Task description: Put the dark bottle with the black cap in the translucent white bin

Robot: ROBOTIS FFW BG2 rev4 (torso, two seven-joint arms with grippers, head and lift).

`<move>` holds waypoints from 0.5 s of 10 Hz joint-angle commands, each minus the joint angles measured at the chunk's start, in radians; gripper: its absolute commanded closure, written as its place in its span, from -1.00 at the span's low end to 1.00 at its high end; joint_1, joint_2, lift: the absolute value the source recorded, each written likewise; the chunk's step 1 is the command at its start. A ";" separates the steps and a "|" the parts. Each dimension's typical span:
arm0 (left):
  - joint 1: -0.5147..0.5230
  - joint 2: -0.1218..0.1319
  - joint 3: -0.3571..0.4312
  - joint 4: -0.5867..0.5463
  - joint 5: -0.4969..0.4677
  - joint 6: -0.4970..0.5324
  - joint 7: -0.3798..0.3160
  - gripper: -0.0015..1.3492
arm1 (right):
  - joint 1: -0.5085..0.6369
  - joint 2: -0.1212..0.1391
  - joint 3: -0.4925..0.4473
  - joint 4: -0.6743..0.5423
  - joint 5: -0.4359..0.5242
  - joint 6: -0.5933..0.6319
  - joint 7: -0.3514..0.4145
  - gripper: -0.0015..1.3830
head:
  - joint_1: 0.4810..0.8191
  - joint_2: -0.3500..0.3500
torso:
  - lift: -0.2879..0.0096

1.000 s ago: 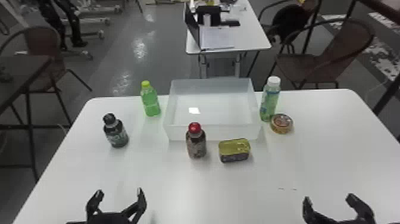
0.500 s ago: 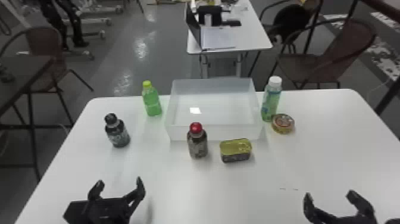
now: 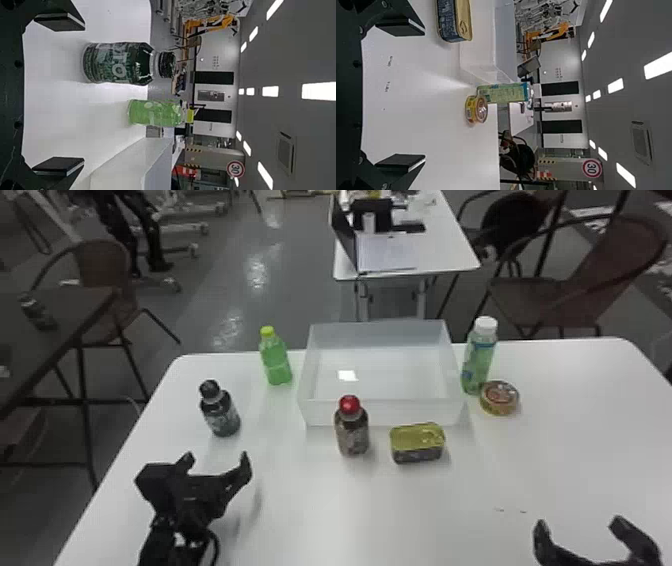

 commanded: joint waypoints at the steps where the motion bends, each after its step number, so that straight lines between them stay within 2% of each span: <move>1: -0.083 0.001 0.033 0.069 -0.043 0.046 -0.038 -0.84 | -0.005 0.001 0.000 0.006 0.002 0.000 0.005 -0.76 | 0.27 0.47 | 0.33; 2: -0.132 0.009 0.043 0.119 -0.066 0.070 -0.063 -0.83 | -0.012 0.001 0.000 0.014 -0.002 0.000 0.011 -0.76 | 0.27 0.48 | 0.33; 5: -0.250 0.042 0.035 0.238 -0.129 0.107 -0.067 -0.84 | -0.024 0.001 -0.002 0.027 0.000 0.000 0.028 -0.76 | 0.27 0.51 | 0.33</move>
